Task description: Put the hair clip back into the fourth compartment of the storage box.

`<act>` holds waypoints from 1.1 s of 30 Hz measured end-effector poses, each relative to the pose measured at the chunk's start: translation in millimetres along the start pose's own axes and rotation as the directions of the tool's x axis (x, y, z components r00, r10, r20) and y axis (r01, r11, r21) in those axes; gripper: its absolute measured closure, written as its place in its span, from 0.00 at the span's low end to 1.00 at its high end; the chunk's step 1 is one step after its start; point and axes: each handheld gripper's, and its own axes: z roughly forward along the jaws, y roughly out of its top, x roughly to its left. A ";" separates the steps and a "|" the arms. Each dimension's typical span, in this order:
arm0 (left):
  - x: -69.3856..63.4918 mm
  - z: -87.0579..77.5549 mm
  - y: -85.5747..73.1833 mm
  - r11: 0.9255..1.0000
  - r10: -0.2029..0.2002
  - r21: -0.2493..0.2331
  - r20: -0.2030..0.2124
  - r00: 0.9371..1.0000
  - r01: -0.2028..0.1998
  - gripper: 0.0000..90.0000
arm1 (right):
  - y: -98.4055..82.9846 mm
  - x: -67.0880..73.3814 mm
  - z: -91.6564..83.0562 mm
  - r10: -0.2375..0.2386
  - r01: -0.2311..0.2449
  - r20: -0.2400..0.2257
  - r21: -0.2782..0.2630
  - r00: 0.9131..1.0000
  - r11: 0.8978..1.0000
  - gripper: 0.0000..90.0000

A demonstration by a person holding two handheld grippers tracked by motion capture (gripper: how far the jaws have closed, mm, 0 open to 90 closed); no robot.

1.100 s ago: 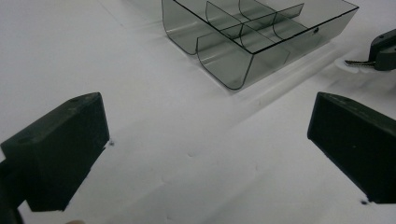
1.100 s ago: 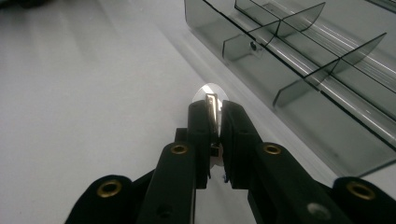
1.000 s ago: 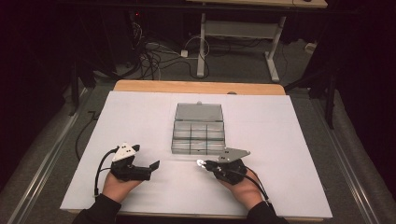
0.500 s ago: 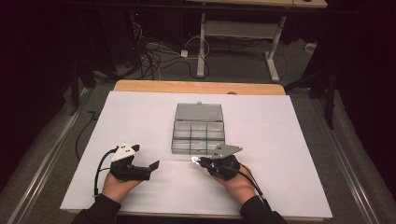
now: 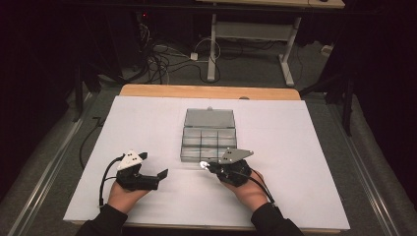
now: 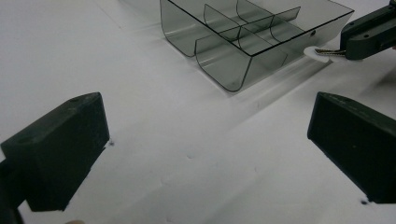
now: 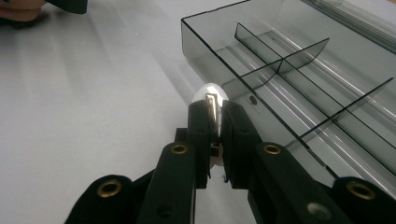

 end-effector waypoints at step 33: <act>1.2 -0.6 0.0 1.000 -0.001 -0.002 0.001 1.000 0.001 0.00 | 37.3 -14.0 11.7 -0.019 0.019 -0.009 0.009 1.000 1.000 0.93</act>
